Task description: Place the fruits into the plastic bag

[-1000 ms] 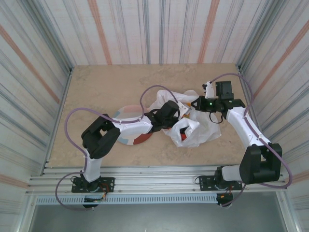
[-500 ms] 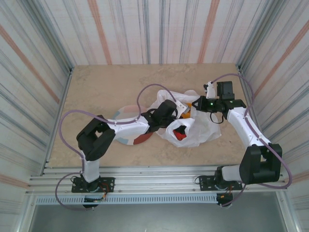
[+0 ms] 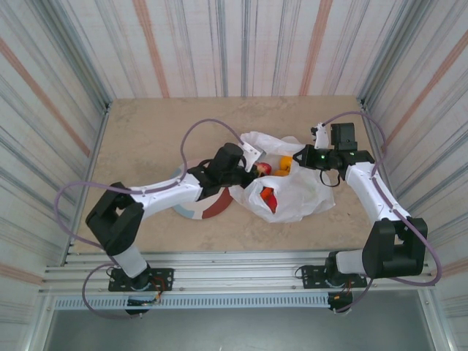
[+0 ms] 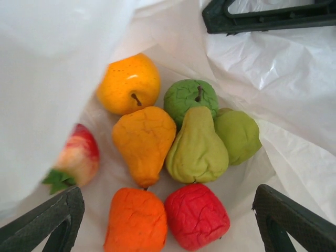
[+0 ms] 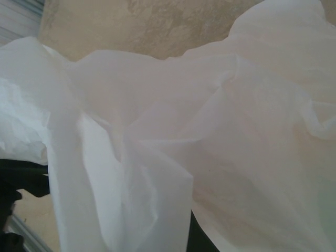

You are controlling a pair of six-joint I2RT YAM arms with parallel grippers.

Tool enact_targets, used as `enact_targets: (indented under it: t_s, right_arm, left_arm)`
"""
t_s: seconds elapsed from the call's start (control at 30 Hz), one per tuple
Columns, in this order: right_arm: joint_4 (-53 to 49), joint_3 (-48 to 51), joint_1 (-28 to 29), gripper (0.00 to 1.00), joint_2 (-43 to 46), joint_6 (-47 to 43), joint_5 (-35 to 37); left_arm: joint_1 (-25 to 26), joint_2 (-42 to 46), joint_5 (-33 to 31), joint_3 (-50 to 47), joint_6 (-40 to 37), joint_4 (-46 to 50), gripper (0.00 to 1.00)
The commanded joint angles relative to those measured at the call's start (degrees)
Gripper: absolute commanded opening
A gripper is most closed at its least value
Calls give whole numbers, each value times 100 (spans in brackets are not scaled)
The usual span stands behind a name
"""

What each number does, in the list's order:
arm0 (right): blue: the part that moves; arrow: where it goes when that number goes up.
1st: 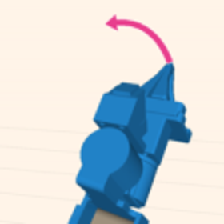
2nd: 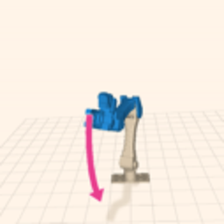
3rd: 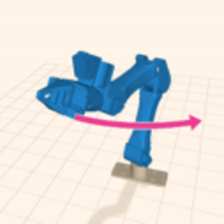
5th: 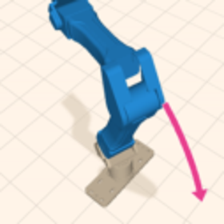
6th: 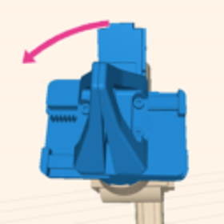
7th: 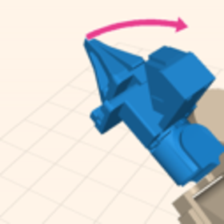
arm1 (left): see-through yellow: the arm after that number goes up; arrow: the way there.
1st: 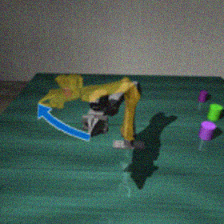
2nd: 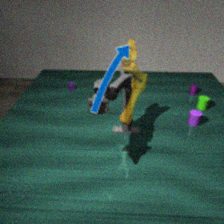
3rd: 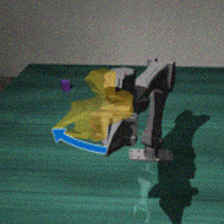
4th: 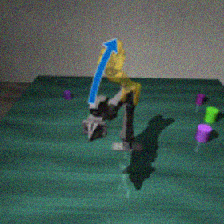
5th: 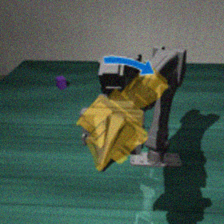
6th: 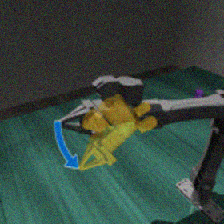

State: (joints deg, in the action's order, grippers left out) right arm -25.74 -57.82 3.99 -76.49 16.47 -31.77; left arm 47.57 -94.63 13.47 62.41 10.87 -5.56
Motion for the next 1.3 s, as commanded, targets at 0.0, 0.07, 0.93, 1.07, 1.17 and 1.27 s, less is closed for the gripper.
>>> enact_targets:
  t_s: [0.0,0.07,0.93,1.07,1.17,1.27]
  right_arm:
    - [-98,70,-42,0,1,-47,-72]
    - [-92,61,-31,0,-38,-46,-95]
    - [-46,83,5,0,-37,23,-54]
    - [-52,88,6,0,-33,23,-60]
    - [-22,104,23,0,-40,40,-64]
    - [-20,105,14,0,-42,32,-54]
  left_arm:
    - [-187,559,-6,-293,-324,217,85]
    - [-293,804,56,-440,-416,263,83]
    - [-1031,966,-252,-1384,1637,773,81]
    - [-943,699,-97,-1377,1765,529,75]
    - [-899,482,46,-1363,1801,308,62]
    - [-851,320,203,-1362,1853,88,48]
